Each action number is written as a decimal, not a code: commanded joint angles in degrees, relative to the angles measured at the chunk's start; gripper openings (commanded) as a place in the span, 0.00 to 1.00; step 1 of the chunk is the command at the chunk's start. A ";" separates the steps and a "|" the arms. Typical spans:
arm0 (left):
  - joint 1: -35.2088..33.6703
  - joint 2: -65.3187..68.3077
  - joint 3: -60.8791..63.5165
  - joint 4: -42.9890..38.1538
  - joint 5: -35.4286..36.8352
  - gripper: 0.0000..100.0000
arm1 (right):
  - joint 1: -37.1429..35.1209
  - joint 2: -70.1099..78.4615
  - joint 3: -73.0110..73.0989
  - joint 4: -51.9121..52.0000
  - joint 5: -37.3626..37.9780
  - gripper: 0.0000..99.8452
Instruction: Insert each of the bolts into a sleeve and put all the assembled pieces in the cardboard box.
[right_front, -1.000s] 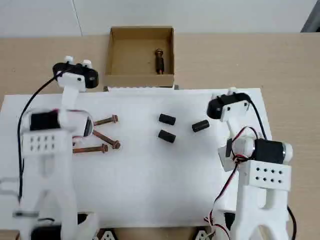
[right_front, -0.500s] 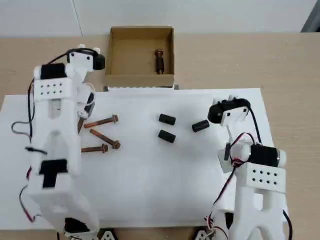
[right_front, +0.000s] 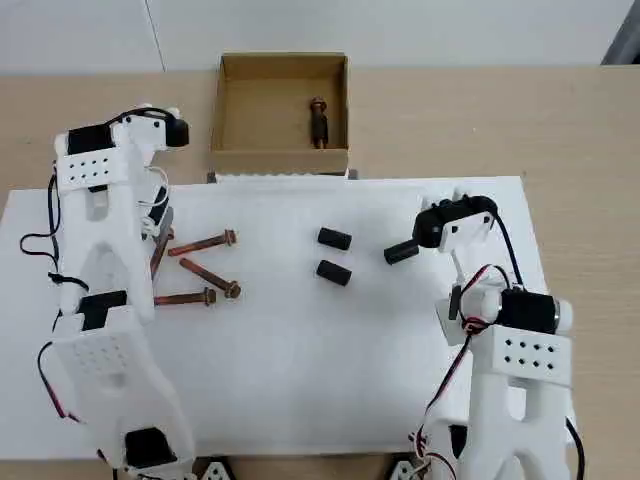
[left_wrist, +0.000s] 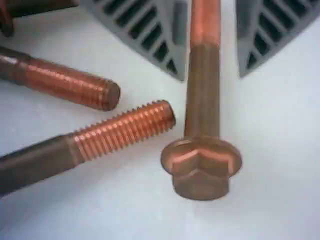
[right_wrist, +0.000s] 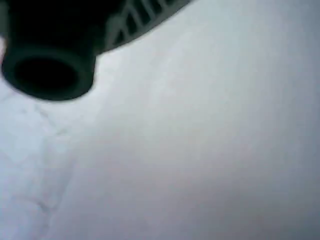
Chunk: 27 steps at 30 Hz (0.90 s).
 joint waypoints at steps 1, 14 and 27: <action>-0.09 -0.35 -2.15 1.23 -1.93 0.08 | 0.13 -1.19 -0.26 -1.01 0.53 0.00; 0.00 -0.26 1.89 -0.62 -5.80 0.08 | 0.04 -1.27 -0.26 -1.01 0.53 0.00; 0.00 9.41 -6.02 -0.44 -6.07 0.08 | 0.04 -1.45 -0.26 -0.48 0.44 0.00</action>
